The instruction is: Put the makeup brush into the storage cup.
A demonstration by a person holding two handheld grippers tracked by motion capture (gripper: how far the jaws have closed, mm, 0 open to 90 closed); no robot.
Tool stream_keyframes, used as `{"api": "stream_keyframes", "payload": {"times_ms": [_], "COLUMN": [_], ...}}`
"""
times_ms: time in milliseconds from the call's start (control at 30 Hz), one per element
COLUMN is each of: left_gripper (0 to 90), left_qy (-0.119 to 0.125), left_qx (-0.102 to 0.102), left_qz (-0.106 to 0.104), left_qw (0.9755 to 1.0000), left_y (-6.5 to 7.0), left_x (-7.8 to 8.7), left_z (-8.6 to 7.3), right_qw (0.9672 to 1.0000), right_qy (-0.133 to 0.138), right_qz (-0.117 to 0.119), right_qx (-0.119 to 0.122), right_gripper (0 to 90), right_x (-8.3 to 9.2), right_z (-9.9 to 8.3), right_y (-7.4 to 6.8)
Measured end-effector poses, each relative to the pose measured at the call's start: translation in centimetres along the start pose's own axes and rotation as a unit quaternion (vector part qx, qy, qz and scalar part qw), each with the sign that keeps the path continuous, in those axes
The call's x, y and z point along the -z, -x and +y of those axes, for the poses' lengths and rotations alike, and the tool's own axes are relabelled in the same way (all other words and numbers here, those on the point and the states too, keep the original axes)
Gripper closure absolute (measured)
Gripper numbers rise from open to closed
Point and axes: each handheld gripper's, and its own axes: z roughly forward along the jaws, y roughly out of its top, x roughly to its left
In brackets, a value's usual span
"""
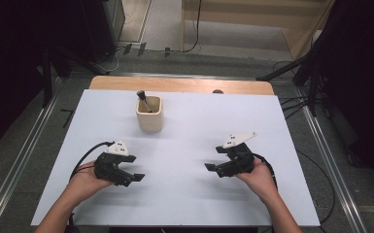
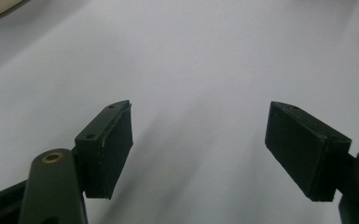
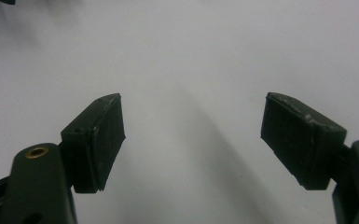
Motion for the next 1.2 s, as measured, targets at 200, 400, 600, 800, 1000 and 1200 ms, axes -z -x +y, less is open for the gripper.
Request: {"api": "stream_keyframes", "payload": {"times_ms": [200,400,600,800,1000,1200], "left_gripper": [24.2,24.1,24.1,24.1,24.1,24.1], "left_qy": [0.0,0.0,0.0,0.002,0.001,0.001], "left_qx": [-0.002,-0.003,-0.004,-0.005,-0.007,-0.008], "left_qz": [0.002,0.003,0.003,0.003,0.004,0.006], "left_qw": [1.0,1.0,1.0,1.0,1.0,0.9999], "left_y": [0.0,0.0,0.1,0.1,0.2,0.2], "left_x": [0.0,0.1,0.0,0.0,0.0,0.0], "left_z": [0.0,0.0,0.0,0.0,0.0,0.0], "right_qw": [1.0,1.0,1.0,0.9999,0.9998,0.9998], "right_qy": [0.005,-0.002,0.0,0.003,0.0,0.002], "right_qz": [0.003,0.002,-0.006,-0.01,-0.018,-0.019], "right_qx": [0.0,0.004,0.004,0.0,0.001,-0.007], "right_gripper": [22.5,22.2,22.1,22.0,22.0,22.0], "right_x": [0.7,1.1,1.7,2.3,2.8,3.1], "right_z": [-0.9,-1.8,-2.6,-3.3,-4.1,-4.7], "right_y": [0.3,0.3,0.4,0.6,0.8,1.2]}}
